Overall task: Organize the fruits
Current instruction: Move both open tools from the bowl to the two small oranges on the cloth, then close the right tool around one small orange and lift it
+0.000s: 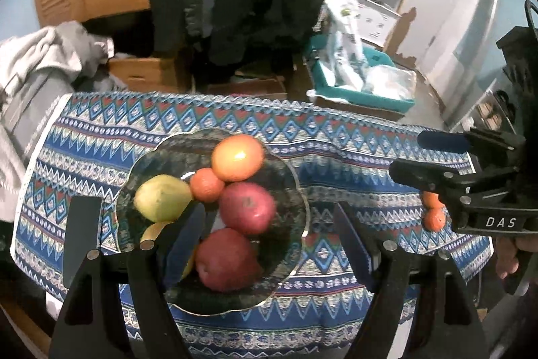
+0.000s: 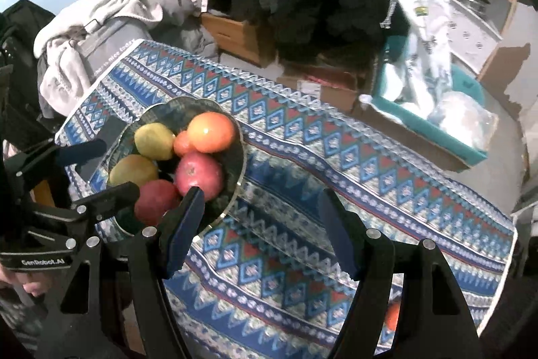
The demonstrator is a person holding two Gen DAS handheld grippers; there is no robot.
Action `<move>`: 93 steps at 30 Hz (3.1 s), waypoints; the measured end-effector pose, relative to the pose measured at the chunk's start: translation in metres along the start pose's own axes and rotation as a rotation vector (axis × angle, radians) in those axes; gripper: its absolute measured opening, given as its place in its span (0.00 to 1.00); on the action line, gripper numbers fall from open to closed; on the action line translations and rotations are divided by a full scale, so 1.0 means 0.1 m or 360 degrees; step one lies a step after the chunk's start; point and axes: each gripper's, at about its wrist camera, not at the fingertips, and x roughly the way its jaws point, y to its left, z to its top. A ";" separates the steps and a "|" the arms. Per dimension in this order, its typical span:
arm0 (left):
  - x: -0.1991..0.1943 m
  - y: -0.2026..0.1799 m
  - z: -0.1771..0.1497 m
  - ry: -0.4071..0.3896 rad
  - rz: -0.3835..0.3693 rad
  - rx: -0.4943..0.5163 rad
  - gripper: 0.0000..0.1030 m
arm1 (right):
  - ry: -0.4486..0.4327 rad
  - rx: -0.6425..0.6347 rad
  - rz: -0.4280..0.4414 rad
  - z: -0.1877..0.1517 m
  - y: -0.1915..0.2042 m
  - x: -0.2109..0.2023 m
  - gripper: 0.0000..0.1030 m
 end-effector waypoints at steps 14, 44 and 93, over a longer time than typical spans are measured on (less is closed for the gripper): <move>-0.05 -0.65 -0.01 0.0009 -0.0070 0.0187 0.78 | -0.0081 0.0185 -0.0159 -0.51 -0.67 -0.57 0.70; 0.64 -1.93 0.05 0.0119 -0.0144 0.0550 0.78 | 0.0062 0.0603 -0.0311 -1.52 -2.08 -0.41 0.70; 1.59 -2.83 -0.25 0.0413 -0.0343 0.0689 0.78 | 0.0199 0.0902 -0.0279 -2.24 -2.68 0.22 0.63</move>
